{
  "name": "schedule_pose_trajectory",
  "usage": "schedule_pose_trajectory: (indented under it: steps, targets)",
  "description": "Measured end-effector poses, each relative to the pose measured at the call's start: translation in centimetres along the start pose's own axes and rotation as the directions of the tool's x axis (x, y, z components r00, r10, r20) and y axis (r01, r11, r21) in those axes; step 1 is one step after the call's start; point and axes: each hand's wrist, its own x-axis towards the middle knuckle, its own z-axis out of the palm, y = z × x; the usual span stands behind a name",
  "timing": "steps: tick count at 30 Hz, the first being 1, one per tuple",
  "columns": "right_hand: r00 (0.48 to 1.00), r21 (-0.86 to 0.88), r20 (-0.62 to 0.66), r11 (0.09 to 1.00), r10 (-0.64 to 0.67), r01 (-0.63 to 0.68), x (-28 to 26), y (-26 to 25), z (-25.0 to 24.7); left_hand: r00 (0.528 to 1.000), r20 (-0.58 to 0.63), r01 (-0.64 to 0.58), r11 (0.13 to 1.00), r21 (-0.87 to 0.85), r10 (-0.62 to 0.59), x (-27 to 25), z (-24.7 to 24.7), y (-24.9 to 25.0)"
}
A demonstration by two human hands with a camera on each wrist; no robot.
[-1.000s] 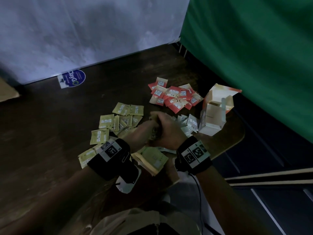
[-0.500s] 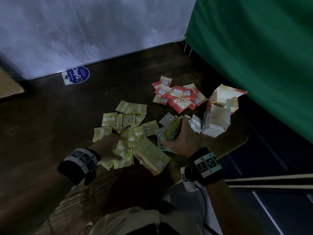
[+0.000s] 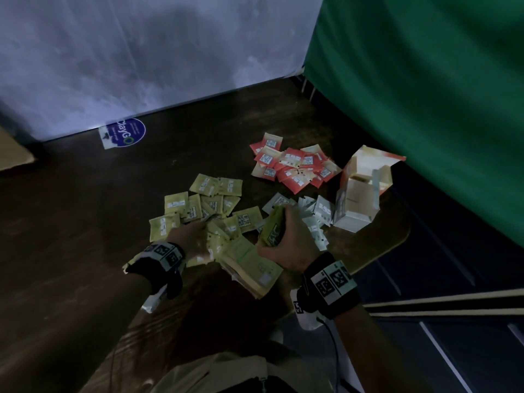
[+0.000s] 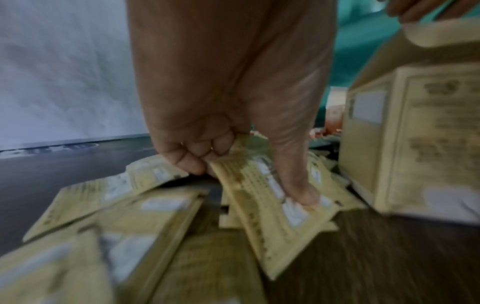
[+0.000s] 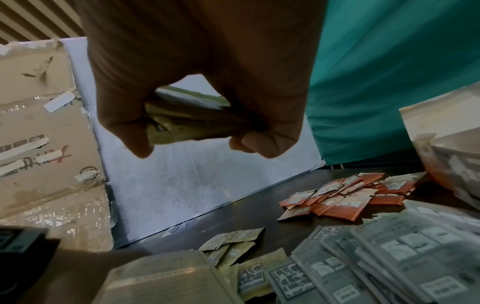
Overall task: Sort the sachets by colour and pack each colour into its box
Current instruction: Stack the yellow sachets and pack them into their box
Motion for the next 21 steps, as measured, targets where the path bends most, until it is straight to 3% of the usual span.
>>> schedule_pose_trajectory:
  steps: [3,8,14,17,21]
  targets:
    - [0.999,-0.037,0.010,0.999,-0.033,0.034,0.2,-0.5,0.3,0.997,-0.070,-0.001,0.987,-0.163,-0.011,-0.2,-2.0,0.1]
    - [0.982,-0.141,0.031,0.971,-0.188,0.191,1.4,-3.4,1.2,0.985,-0.131,-0.137,0.974,-0.180,0.115,-3.0,-7.0,3.3]
    - [0.935,-0.240,-0.063,0.914,-0.350,0.326,3.2,-4.9,2.4,0.950,-0.153,-0.311,0.847,-0.430,0.271,-6.9,-10.3,7.8]
    - [0.909,-0.268,-0.095,0.890,-0.405,0.368,3.2,-5.0,1.8,0.957,-0.175,-0.290,0.753,-0.591,0.231,-7.6,-10.7,9.0]
    - [0.887,-0.295,-0.154,0.877,-0.435,0.379,2.9,-4.7,1.7,0.984,-0.049,-0.137,0.564,-0.815,0.168,-8.0,-9.7,10.9]
